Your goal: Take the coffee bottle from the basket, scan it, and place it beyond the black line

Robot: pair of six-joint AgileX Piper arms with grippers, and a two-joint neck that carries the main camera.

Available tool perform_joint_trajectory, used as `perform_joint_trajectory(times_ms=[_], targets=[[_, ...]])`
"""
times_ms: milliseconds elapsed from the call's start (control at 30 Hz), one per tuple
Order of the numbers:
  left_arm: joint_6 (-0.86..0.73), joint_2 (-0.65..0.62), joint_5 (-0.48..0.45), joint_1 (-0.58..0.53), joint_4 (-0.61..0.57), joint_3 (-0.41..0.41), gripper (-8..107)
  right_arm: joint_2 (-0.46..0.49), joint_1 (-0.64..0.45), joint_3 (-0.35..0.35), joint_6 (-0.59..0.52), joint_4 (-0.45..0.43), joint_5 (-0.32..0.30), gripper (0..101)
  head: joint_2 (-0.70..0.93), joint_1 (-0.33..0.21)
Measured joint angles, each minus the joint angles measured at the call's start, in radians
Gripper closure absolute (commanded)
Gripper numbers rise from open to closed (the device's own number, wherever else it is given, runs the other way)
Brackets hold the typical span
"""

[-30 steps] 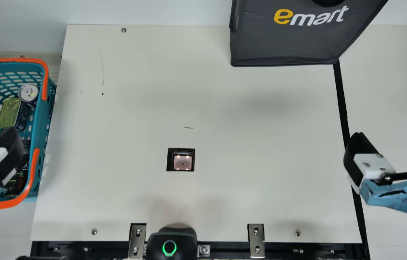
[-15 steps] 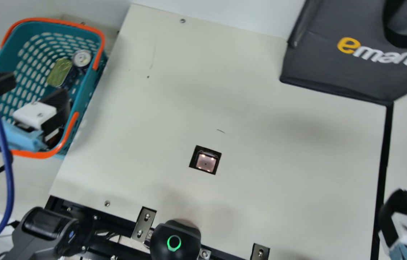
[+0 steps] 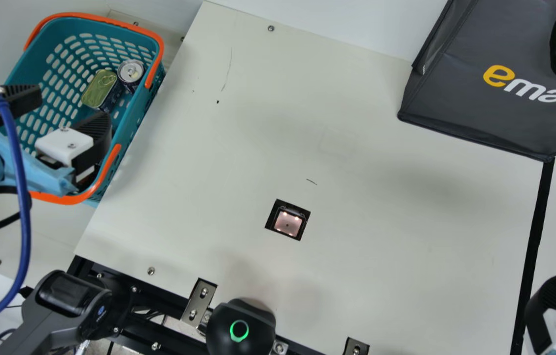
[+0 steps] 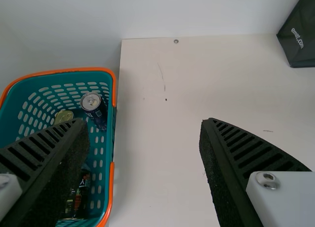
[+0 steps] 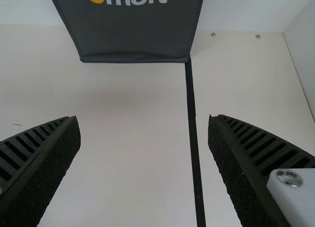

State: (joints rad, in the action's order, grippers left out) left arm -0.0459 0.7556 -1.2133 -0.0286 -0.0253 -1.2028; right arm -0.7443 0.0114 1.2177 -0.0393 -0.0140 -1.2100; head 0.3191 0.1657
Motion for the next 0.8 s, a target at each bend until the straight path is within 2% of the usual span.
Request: perform_joint_trajectory(times_ms=[433,800], targets=[[0.017,0.017,-0.006,0.012,0.006,0.006,9,0.0,0.0,0.0,0.0,0.0,0.001,11,0.0,0.0],[0.02,0.046,-0.006,0.112,-0.006,0.017,9,0.0,0.0,0.0,0.0,0.0,0.001,11,0.0,0.0]])
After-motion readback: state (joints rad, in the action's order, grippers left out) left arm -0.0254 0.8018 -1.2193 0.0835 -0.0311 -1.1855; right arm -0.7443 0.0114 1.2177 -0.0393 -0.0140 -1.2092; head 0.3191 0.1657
